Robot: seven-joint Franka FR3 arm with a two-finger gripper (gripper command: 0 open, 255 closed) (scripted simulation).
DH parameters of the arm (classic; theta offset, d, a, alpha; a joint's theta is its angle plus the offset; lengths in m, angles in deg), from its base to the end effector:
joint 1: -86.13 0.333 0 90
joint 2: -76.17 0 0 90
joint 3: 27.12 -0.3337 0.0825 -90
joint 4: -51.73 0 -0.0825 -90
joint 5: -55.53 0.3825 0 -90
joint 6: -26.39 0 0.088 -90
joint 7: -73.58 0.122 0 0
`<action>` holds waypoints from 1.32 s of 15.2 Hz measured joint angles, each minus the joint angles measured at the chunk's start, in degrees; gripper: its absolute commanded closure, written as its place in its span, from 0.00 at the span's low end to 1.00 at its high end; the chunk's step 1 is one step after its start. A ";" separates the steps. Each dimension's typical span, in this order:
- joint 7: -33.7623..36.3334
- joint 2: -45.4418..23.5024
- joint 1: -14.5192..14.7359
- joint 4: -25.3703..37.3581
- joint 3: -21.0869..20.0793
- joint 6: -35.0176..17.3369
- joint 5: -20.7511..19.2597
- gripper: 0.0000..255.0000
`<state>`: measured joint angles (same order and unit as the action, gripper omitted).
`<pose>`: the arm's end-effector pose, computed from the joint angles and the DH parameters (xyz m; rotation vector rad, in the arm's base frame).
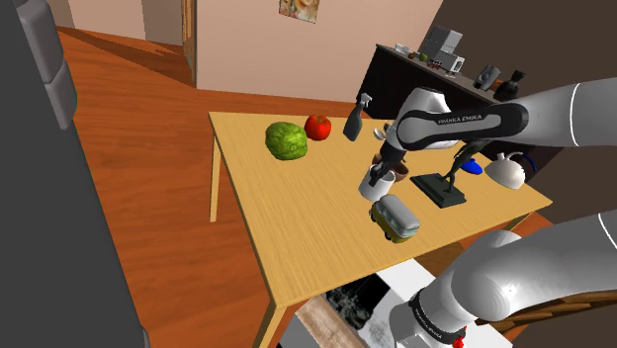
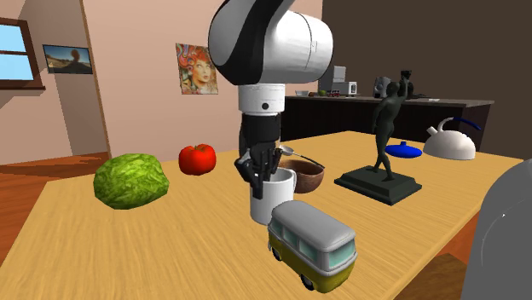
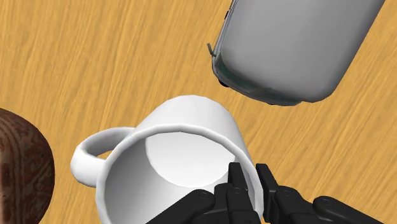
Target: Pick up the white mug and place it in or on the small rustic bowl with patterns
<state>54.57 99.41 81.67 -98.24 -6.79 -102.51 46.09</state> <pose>0.3569 -0.1678 0.3811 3.1410 0.0423 0.0370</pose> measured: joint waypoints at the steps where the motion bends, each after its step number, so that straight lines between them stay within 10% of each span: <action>1: 0.13 0.51 0.01 0.44 -0.20 0.95 0.00 1.00; 20: 0.57 6.55 0.00 10.85 -2.59 17.35 0.58 1.00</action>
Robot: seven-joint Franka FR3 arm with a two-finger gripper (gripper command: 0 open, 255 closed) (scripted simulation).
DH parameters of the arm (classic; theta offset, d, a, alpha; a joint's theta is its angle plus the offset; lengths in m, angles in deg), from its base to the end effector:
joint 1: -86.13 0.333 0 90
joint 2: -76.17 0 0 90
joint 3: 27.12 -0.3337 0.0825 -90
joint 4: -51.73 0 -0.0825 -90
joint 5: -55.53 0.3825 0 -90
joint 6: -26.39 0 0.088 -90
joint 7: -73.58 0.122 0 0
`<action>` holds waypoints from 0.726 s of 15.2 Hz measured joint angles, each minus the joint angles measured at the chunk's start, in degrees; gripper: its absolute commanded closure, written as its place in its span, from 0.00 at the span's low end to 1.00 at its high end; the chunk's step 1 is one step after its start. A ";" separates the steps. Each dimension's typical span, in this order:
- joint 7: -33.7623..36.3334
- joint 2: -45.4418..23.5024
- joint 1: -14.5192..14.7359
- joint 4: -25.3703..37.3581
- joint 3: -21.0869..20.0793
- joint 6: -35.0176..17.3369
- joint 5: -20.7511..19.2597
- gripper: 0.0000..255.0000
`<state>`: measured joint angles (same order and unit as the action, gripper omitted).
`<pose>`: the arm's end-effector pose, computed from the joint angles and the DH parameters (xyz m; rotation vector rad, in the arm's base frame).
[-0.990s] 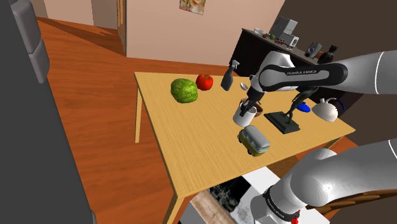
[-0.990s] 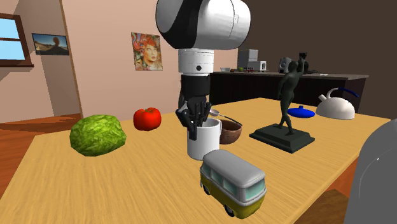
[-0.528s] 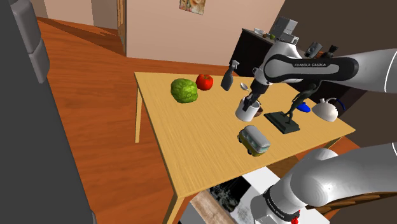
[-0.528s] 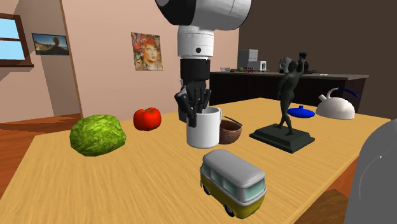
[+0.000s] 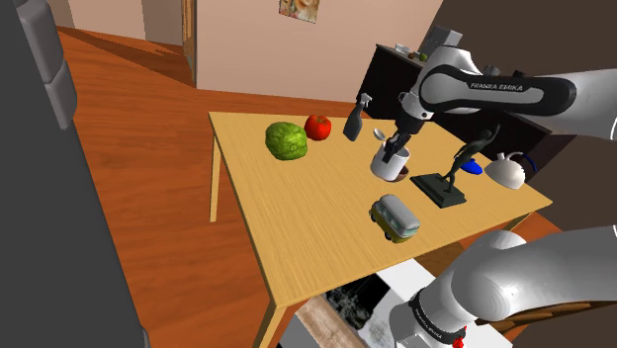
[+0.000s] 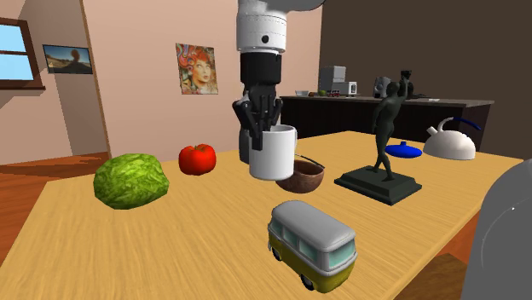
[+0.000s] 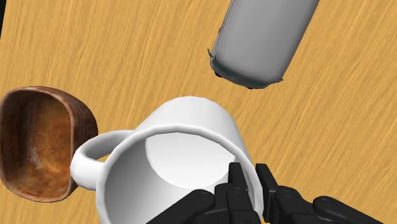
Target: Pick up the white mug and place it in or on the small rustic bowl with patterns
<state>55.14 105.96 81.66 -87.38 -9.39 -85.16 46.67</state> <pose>0.3546 -0.1672 0.4856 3.1408 0.0425 0.0370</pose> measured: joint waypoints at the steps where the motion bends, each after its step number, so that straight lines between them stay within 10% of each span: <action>1: -0.06 0.10 0.00 0.55 -0.03 0.65 0.03 1.00; 11: -8.65 -8.12 -1.00 12.52 6.41 3.90 0.46 1.00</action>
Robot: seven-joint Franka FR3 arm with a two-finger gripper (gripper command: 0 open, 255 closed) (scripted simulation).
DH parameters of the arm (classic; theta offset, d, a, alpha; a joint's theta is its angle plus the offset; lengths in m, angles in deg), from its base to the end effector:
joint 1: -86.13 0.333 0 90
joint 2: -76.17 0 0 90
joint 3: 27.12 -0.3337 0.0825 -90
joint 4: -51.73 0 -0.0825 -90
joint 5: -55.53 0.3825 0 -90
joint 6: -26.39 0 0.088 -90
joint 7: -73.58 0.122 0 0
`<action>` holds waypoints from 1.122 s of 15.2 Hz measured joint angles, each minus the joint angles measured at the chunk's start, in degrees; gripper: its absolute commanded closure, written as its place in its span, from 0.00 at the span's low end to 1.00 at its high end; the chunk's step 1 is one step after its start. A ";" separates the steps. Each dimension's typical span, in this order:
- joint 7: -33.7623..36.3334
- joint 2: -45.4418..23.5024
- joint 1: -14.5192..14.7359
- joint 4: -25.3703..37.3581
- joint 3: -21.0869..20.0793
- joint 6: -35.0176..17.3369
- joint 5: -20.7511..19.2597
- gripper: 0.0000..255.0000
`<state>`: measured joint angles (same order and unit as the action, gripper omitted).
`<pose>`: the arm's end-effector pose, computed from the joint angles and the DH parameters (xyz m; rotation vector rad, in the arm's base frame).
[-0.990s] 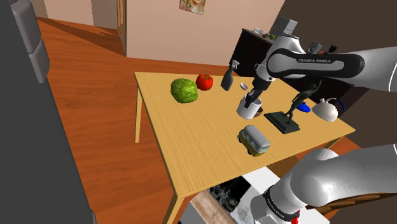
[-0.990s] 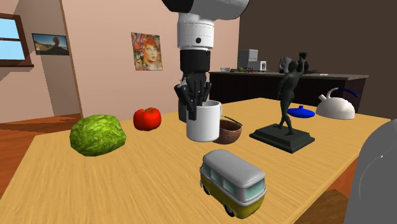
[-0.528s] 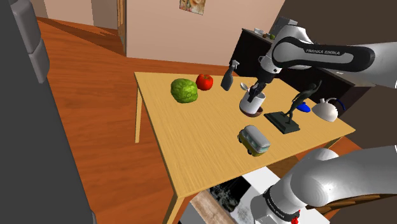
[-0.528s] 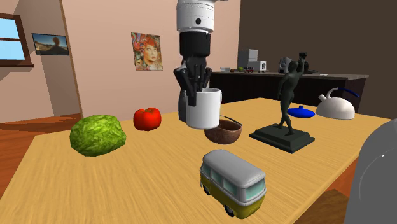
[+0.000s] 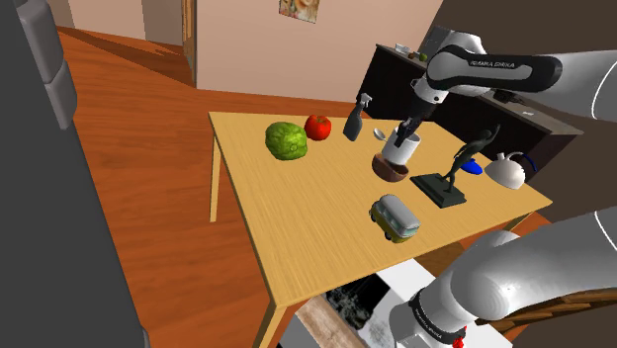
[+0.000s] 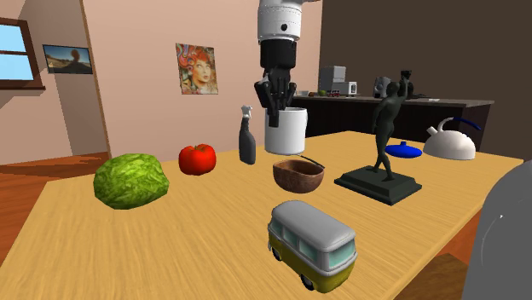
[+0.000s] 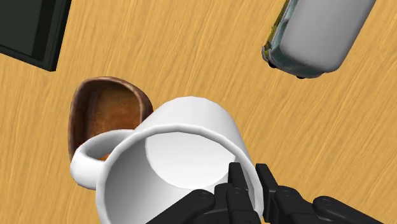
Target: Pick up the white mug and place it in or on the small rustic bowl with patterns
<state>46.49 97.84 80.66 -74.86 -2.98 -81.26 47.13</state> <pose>0.3723 -0.2461 0.5205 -3.1404 -0.0384 -0.0368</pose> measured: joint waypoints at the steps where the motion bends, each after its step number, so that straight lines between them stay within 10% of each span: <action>1: -1.64 -1.83 -0.09 2.14 1.18 0.30 0.39 1.00; 10: -15.91 -18.41 -2.10 20.79 10.14 3.64 7.47 1.00; 17: -18.01 -21.10 -2.73 18.96 11.03 -0.42 9.02 1.00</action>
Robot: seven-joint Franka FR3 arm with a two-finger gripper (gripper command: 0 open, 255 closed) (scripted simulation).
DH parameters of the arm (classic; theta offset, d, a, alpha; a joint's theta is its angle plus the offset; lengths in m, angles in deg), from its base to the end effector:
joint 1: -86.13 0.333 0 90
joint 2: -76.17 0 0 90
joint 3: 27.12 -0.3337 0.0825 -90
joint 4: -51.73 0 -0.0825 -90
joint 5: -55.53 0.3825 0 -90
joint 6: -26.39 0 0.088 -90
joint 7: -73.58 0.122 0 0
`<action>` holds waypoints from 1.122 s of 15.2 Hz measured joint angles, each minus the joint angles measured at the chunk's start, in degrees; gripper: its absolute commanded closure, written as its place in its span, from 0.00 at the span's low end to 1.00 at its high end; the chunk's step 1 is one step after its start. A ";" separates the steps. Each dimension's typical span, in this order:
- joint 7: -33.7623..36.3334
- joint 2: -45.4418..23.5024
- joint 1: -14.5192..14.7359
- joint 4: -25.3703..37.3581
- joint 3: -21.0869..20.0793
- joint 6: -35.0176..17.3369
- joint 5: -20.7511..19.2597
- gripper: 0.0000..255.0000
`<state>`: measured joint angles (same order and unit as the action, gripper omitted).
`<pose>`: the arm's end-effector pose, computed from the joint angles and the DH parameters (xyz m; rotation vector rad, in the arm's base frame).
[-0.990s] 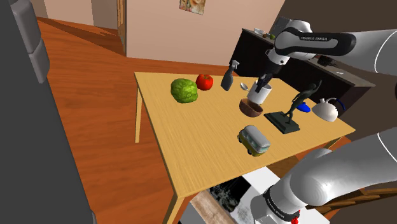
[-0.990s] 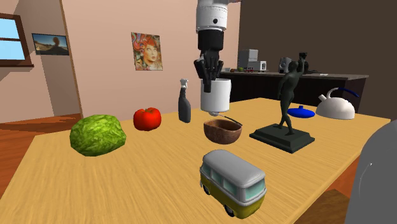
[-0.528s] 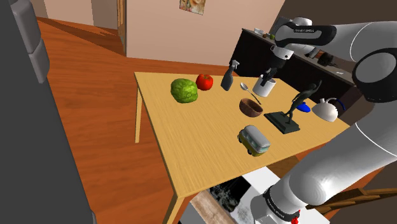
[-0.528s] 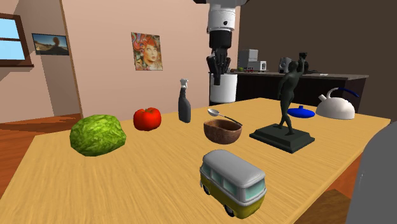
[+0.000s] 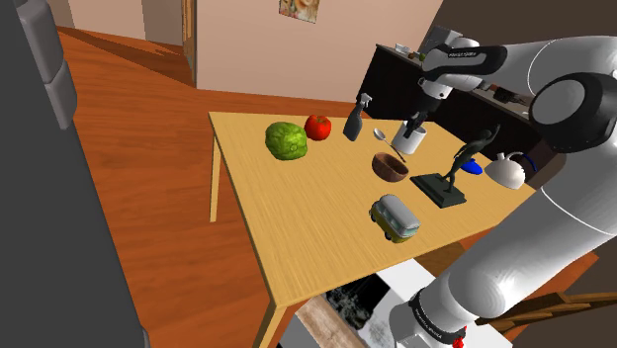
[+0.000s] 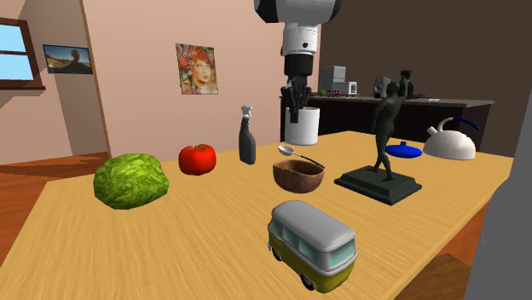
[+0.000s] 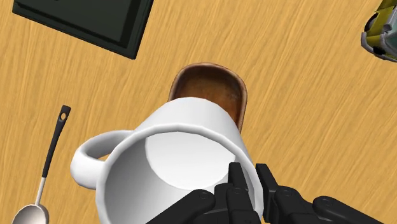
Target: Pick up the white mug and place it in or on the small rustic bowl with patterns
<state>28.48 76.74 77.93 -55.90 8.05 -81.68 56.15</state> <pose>0.4067 -0.3843 0.5127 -3.1406 -0.0422 -0.0354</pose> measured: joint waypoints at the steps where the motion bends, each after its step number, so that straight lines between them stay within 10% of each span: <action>1: -0.10 -0.30 -0.01 -0.42 0.02 -0.67 0.19 1.00; 17: -1.44 -2.75 -0.31 -7.57 0.25 -10.01 1.87 1.00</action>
<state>27.03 73.99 77.62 -63.47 8.30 -91.69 58.02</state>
